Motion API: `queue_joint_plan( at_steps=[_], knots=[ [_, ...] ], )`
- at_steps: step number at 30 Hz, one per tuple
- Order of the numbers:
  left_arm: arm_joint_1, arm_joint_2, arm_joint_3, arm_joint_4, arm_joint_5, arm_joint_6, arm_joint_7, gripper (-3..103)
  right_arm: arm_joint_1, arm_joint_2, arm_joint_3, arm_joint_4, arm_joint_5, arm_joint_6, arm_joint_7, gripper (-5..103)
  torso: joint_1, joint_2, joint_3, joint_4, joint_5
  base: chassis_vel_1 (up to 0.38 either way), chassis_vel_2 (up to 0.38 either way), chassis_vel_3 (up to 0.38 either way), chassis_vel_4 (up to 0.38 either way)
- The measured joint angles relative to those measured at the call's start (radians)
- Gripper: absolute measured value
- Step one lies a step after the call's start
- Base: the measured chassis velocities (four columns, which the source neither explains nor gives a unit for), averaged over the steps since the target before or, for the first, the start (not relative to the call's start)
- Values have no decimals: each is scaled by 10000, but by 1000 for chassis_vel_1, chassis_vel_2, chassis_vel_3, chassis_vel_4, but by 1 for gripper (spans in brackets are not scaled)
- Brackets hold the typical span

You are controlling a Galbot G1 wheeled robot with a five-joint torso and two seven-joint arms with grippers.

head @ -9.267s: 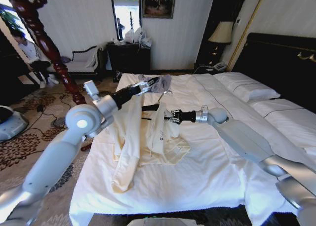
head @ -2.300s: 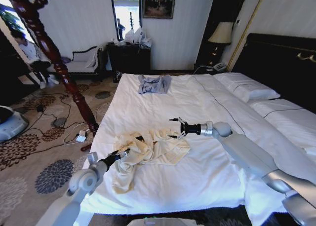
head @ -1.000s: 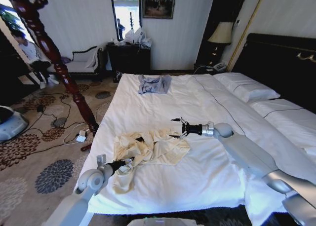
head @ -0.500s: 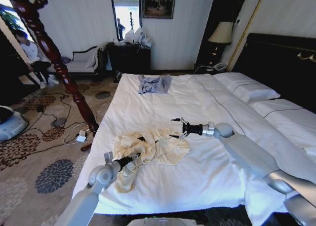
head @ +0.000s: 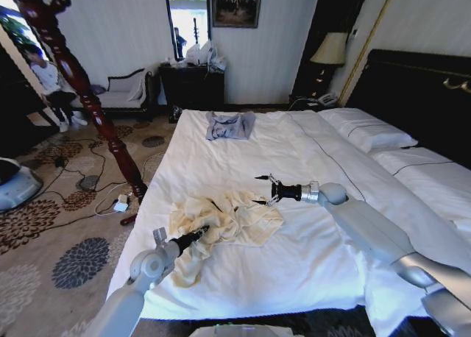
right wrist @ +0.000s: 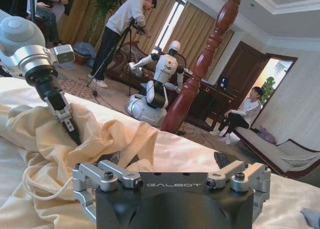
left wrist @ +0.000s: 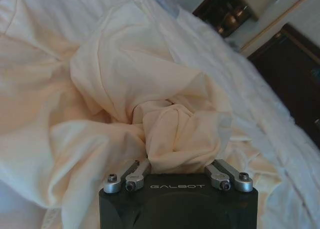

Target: Pick up the clothes from the bed and hang them on the clothes hanger.

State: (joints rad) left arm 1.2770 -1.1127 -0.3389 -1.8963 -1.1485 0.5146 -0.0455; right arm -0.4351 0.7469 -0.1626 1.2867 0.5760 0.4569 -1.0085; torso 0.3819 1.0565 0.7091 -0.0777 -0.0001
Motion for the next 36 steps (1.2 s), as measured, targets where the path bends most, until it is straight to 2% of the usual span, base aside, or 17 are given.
queue_joint_plan(
  at_steps=[4,8,9,13,14,19,22,26,28,29,30,32,34,35,36],
  knots=[
    [-54,90,-25,-86,103,-337,163,22,-25,-31,19,6,5,40,3,100,0,1,0,-1,0,0,0,0,0],
    [-302,617,-119,-222,1421,-846,355,22,-65,-74,57,18,12,100,8,100,0,0,0,0,-1,0,0,0,0],
    [-302,617,-119,-222,1421,-846,355,22,-65,-74,57,18,12,100,8,100,0,0,0,0,-1,0,0,0,0],
    [-1005,1773,-490,-621,2590,-934,291,22,-59,-82,97,41,58,129,170,100,0,0,0,-1,0,0,0,0,0],
    [-1005,1773,-490,-621,2590,-934,291,22,-59,-82,97,41,58,129,170,100,0,0,0,-1,0,0,0,0,0],
    [-1802,3307,-723,-985,2681,-841,370,22,-4,-18,111,142,83,127,335,100,1,1,0,2,0,0,0,0,0],
    [-2136,3632,-792,-1029,2572,-861,374,22,-59,-14,122,229,82,124,395,100,1,0,1,0,2,0,0,0,0],
    [-2083,3551,-809,-1031,2501,-1010,359,22,-188,-33,187,305,53,134,471,100,1,1,0,-3,4,0,0,0,0],
    [-1607,3160,-695,-965,2902,-1227,517,22,-319,-107,180,427,159,1,874,100,0,1,0,2,0,0,0,0,0],
    [-1352,2963,-600,-888,3363,-1337,635,22,-401,-207,60,596,640,-364,1449,100,0,1,0,3,-5,0,0,0,0],
    [-1352,2963,-600,-888,3363,-1337,635,22,-401,-207,60,596,640,-364,1449,100,0,1,0,3,-5,0,0,0,0],
    [-1006,2716,-443,-834,3852,-1436,752,21,-485,-343,-233,1072,2433,-1357,2708,100,-1,0,0,-3,0,0,0,0,0],
    [-865,2651,-357,-840,4020,-1463,786,21,-404,-349,-402,1544,3757,-2280,3795,100,-1,1,-1,-2,1,0,0,0,0],
    [-865,2651,-357,-840,4020,-1463,786,21,-404,-349,-402,1544,3757,-2280,3795,100,-1,1,-1,-2,1,0,0,0,0],
    [-798,2667,-312,-882,4105,-1470,795,21,-246,-351,-558,1933,4583,-2992,4767,100,-1,0,0,2,2,0,0,0,0]
  ],
)
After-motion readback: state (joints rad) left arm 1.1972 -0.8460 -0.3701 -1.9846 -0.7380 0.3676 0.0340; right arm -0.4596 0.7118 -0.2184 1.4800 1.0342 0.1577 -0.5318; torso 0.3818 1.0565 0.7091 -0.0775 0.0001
